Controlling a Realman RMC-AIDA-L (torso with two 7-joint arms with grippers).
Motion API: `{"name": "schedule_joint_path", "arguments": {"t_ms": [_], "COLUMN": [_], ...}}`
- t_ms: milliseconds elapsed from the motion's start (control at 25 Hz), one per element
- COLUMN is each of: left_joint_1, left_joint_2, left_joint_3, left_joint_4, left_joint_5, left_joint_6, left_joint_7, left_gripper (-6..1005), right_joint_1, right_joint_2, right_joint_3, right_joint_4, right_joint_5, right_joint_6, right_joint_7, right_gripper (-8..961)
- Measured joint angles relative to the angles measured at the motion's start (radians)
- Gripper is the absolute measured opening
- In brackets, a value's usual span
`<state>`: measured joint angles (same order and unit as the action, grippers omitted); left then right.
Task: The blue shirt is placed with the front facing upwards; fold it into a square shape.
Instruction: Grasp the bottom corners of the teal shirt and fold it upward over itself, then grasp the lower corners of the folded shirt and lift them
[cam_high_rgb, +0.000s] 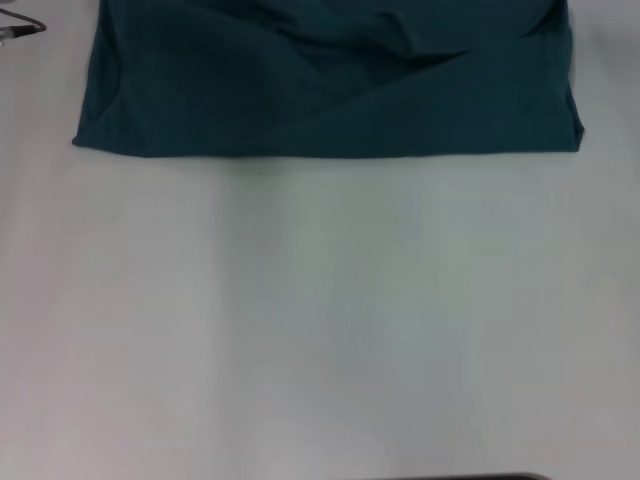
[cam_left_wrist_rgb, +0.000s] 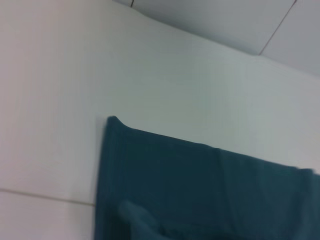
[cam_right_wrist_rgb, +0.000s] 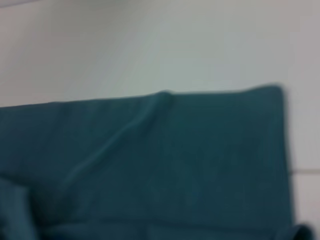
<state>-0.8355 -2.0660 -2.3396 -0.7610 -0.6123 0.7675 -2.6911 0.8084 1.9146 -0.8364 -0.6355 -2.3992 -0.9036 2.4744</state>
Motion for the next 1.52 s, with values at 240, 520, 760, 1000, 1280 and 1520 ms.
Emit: {"name": "schedule_joint_path", "arguments": {"t_ms": [240,520,760,1000,1280,1520], "left_joint_1": [0.182,0.252,0.294,0.287,0.284,0.27], "left_joint_2": [-0.038,0.045,0.043,0.032,0.031,0.027], "left_joint_3": [-0.016,-0.178,-0.245,-0.177,-0.09,-0.036], "left_joint_4": [-0.267,-0.056,0.029,0.065,0.079,0.082], "left_joint_5": [-0.221,-0.492,-0.522,-0.498,-0.46,-0.38], "left_joint_6": [0.323,0.687,0.683,0.462,0.279,0.221], "left_joint_7": [0.088,0.292,0.338,0.366,0.438,0.441], "left_gripper": [680,770,822,822,813,806], "right_joint_1": [-0.121,-0.298,-0.419,-0.435,-0.408,-0.404], "right_joint_2": [-0.012,0.01,0.063,0.08,0.079,0.074], "right_joint_3": [0.154,0.244,0.265,0.255,0.26,0.265], "right_joint_4": [-0.102,-0.078,-0.007,0.028,0.029,0.03], "right_joint_5": [0.299,0.576,0.593,0.575,0.543,0.543], "right_joint_6": [-0.47,-0.862,-0.847,-0.769,-0.756,-0.752], "right_joint_7": [-0.187,-0.416,-0.597,-0.62,-0.613,-0.611], "right_gripper": [604,758,846,841,841,841]}}
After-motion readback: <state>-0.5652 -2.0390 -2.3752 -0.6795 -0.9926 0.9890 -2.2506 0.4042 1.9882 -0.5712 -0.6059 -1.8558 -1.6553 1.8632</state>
